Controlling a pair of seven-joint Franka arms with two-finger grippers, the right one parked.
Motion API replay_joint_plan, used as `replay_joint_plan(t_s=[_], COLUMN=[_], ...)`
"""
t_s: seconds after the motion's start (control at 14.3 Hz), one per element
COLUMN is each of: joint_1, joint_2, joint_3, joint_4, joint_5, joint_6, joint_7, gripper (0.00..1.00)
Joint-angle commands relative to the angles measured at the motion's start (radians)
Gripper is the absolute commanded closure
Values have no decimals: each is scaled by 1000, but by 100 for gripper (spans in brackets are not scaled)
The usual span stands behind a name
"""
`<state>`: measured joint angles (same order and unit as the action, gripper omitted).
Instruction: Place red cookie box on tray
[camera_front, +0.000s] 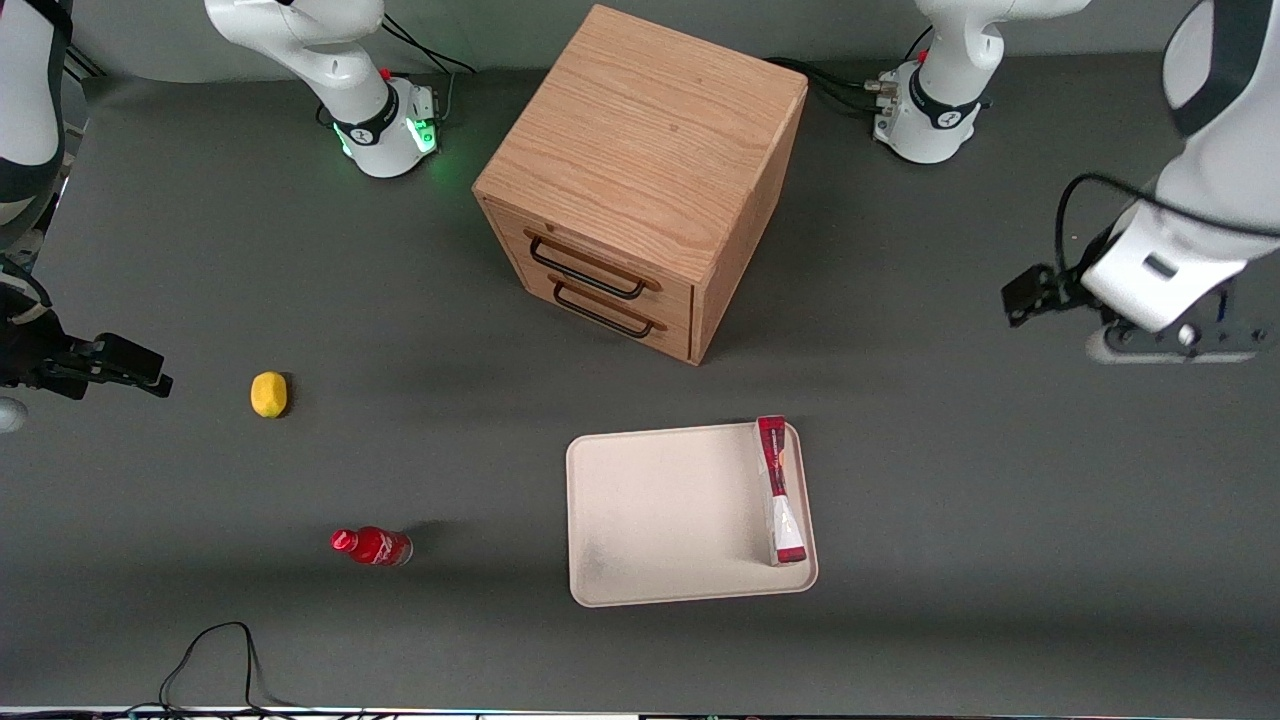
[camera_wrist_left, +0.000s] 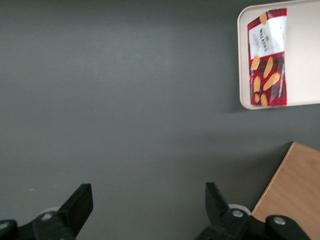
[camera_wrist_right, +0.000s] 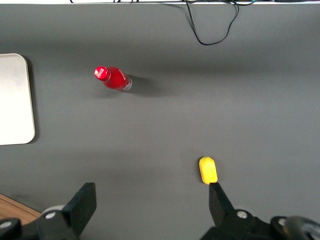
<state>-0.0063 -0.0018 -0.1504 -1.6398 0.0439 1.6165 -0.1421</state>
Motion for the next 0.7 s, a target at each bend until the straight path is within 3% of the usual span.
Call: replay_joint_plan(t_s=[0.0,0.14,0.63], joint_1=[60,94,108], joint_2=[-176,-204,-199], joint_3=[-6,-4,-3], joint_4=[-165,-193,-218], joint_5=[-60,-99,-90], joint_6=[20,29,66], joint_7=[56,73,115], gripper=[0,0,0])
